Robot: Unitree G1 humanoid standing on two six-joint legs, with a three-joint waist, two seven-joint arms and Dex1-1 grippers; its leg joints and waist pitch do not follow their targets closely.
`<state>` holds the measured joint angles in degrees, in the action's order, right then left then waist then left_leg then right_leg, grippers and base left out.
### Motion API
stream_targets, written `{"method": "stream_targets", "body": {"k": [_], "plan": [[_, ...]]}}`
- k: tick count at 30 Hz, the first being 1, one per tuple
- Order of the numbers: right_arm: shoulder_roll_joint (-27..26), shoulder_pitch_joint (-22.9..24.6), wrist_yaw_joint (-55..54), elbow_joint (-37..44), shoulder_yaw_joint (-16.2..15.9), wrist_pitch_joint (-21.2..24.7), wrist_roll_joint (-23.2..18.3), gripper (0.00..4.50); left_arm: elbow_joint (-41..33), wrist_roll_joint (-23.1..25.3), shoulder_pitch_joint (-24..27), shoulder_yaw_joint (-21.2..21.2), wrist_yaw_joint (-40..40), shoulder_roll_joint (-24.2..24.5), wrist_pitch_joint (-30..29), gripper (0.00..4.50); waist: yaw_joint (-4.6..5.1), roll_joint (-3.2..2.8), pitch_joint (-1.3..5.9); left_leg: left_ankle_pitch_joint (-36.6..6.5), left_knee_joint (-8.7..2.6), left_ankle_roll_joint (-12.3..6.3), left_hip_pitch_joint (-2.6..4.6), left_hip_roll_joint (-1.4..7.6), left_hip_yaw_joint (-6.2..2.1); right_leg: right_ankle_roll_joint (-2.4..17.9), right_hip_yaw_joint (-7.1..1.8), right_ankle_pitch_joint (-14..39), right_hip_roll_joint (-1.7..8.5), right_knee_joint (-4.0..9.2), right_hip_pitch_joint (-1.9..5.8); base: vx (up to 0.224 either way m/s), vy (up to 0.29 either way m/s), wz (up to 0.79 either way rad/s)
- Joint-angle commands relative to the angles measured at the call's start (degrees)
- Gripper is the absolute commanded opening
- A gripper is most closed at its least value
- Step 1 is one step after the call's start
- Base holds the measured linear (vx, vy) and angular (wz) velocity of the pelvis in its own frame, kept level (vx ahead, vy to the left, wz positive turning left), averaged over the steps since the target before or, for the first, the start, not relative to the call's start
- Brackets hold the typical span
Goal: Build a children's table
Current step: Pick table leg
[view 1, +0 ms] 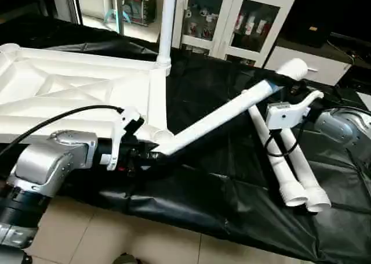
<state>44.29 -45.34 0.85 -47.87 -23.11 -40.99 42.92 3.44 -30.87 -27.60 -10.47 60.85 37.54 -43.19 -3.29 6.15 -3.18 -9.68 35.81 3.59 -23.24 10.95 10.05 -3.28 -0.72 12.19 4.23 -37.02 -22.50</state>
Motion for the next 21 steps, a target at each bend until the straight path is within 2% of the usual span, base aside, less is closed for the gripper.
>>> {"method": "stream_targets", "body": {"k": [1,3,6,11,12,13,14,15,16,17,18,19,20,21], "plan": [[0.9,-0.6,0.8,-0.4,-0.5,-0.9,-0.2,2.03,0.0,-0.1,-2.1,2.2,0.6,0.0,2.2,2.14,0.16,-0.47,3.82,-13.7,-3.9,2.47,1.8,0.81,0.4,11.1,-0.32,5.5,1.17,3.81,1.43,0.0,0.0,0.0],[1.0,-0.6,0.9,-0.4,-0.5,-1.0,-0.3,1.97,0.2,0.0,-2.0,3.0,0.9,0.0,3.1,2.43,0.23,-0.37,3.78,-12.9,-3.89,2.35,1.73,0.83,0.39,11.0,-0.31,4.6,1.13,3.68,1.46,0.0,0.0,0.0],[1.1,-0.5,1.2,-0.4,-0.4,-1.0,-0.5,1.93,0.4,-0.8,-2.0,4.6,1.1,-0.3,4.0,2.52,0.26,-0.36,3.84,-12.0,-3.81,2.1,1.66,0.83,0.44,11.2,-0.33,3.0,1.09,3.49,1.55,0.0,0.0,0.0],[1.1,-0.2,2.2,-1.1,-0.1,-1.3,-1.0,1.93,0.5,-6.9,-2.7,11.9,0.6,-3.4,5.6,2.9,0.11,-0.36,3.88,-10.9,-3.71,1.79,1.68,0.82,0.58,12.0,-0.34,0.7,1.01,3.26,1.57,0.0,0.0,0.0],[1.1,-0.2,2.2,-1.1,-0.1,-1.3,-1.0,1.93,0.5,-6.9,-2.7,11.9,0.6,-3.4,5.6,2.9,-0.02,-0.41,3.88,-11.2,-3.74,1.77,1.74,0.84,0.56,12.0,-0.31,0.8,1.06,3.36,1.59,0.0,0.0,0.0],[0.9,0.0,2.9,-1.6,0.1,-1.2,-1.4,1.92,2.3,-9.4,-4.3,16.7,-3.2,-6.4,6.6,2.95,0.06,-0.34,3.88,-11.5,-3.67,1.74,1.71,0.79,0.62,12.0,-0.34,0.9,0.95,3.32,1.54,0.0,0.0,0.0],[0.7,0.1,3.6,-2.1,0.5,-1.1,-2.3,1.91,3.5,-9.8,-5.2,18.6,-5.5,-7.6,7.6,2.98,0.12,-0.43,3.83,-12.3,-3.69,1.77,1.77,0.76,0.64,12.2,-0.32,1.1,0.85,3.42,1.47,0.0,0.0,0.0],[0.7,0.1,3.6,-2.1,0.5,-1.1,-2.3,1.91,3.5,-9.8,-5.2,18.6,-5.5,-7.6,7.6,2.98,-0.03,-0.45,3.94,-12.9,-3.68,1.68,1.87,0.82,0.53,12.1,-0.26,1.6,1.01,3.53,1.56,0.0,0.0,0.0],[-0.5,1.0,7.3,-4.1,2.7,0.0,-6.9,1.91,8.0,-7.2,-7.7,21.8,-13.5,-9.4,11.6,3.0,0.16,-0.18,4.0,-13.1,-3.65,1.36,1.63,0.83,0.52,11.8,-0.25,1.6,0.9,3.48,1.68,0.0,0.0,0.0],[-0.9,1.3,8.9,-4.9,3.6,0.5,-8.8,1.91,9.8,-5.7,-8.5,22.6,-16.7,-9.8,13.2,3.0,0.2,-0.11,3.96,-14.0,-3.57,0.84,1.8,0.79,0.6,11.6,-0.27,1.9,0.77,3.71,1.5,0.0,0.0,0.0],[-1.2,1.5,9.8,-5.3,4.1,0.8,-9.8,1.91,10.8,-4.7,-9.0,23.0,-18.6,-10.0,14.0,3.0,0.19,-0.09,4.04,-13.8,-3.64,0.6,1.53,0.81,0.34,11.2,-0.19,2.5,1.1,3.59,1.82,0.0,0.0,0.0],[-2.0,2.4,12.9,-5.7,5.6,1.6,-13.3,1.91,12.8,-1.9,-9.3,22.7,-21.6,-9.7,16.2,3.0,0.23,0.1,4.03,-14.0,-3.6,0.28,1.42,0.92,0.36,10.7,-0.21,3.2,1.08,3.79,1.74,0.0,0.0,0.0],[-2.2,2.6,13.6,-5.6,5.9,1.8,-14.1,1.91,13.2,-1.3,-9.4,22.7,-22.3,-9.6,16.7,3.0,0.18,-0.05,4.03,-14.1,-3.6,0.36,1.56,1.06,0.27,10.6,-0.21,3.4,1.23,3.65,1.61,0.0,0.0,0.0],[-3.7,4.5,18.9,-4.8,8.4,4.0,-20.3,1.91,16.4,3.3,-9.8,22.5,-27.9,-9.0,20.0,3.0,0.27,0.03,4.16,-13.9,-3.57,-0.51,1.41,1.06,0.33,10.6,-0.24,2.3,1.03,3.7,1.71,0.0,0.0,0.0]]}}
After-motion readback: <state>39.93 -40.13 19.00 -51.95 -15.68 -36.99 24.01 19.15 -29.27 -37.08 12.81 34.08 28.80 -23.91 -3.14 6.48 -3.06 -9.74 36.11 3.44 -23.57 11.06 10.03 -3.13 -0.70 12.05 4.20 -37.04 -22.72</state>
